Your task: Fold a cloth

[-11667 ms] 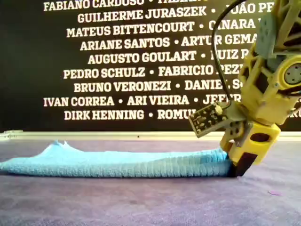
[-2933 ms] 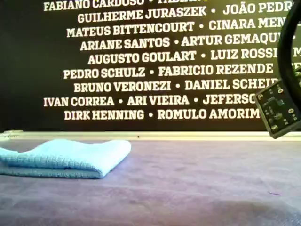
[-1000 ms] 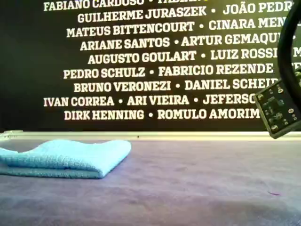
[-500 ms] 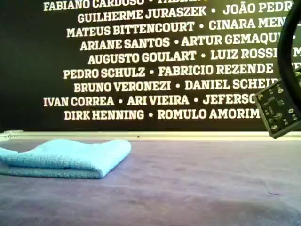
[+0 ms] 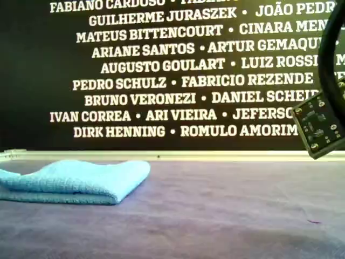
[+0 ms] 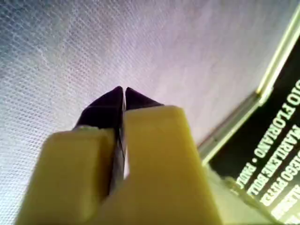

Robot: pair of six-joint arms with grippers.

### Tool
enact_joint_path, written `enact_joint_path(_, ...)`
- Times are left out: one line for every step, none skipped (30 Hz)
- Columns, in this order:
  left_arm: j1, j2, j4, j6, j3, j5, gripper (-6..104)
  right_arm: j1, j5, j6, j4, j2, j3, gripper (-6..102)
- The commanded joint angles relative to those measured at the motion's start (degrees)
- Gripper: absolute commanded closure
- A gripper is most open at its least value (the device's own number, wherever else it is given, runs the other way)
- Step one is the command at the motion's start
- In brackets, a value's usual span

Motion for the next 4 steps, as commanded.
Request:
enact_joint_path(0.26, 0.18, -0.09, -0.35, -0.79, 0.35, 99, -0.26, 0.09, -0.18, -0.18, 2.72, 0.79, 94)
enact_joint_path(0.26, 0.18, -0.09, -0.35, -0.79, 0.35, 99, -0.26, 0.09, -0.18, -0.18, 2.72, 0.79, 94)
enact_joint_path(0.26, 0.18, -0.09, -0.35, -0.79, 0.35, 99, -0.26, 0.09, -0.18, -0.18, 2.72, 0.79, 94)
enact_joint_path(0.26, 0.18, -0.09, -0.35, -0.79, 0.35, 99, -0.26, 0.09, -0.18, -0.18, 2.72, 0.79, 94)
